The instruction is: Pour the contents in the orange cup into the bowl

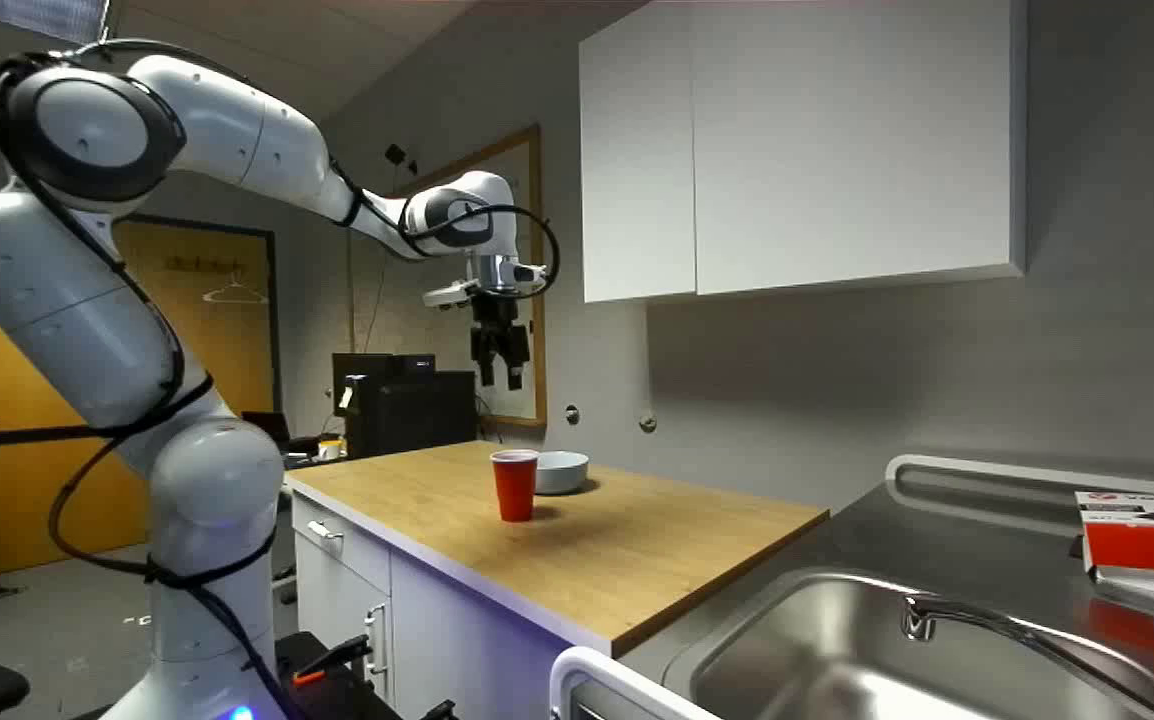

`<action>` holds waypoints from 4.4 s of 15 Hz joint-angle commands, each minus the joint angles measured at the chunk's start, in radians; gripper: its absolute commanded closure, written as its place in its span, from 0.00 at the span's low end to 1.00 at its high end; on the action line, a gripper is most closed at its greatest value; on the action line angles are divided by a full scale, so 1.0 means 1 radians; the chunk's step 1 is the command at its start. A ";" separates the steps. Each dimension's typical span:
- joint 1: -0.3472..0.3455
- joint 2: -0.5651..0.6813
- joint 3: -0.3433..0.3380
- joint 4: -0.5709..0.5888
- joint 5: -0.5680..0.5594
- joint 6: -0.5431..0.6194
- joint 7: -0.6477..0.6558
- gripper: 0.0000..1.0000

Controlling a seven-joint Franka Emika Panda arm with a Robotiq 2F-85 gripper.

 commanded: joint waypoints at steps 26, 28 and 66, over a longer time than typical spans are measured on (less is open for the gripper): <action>0.021 0.566 0.028 0.287 -0.009 0.020 0.120 0.00; 0.019 0.601 0.018 0.298 0.004 0.012 0.110 0.00; 0.316 1.164 -0.033 1.314 -0.307 -0.643 0.703 0.96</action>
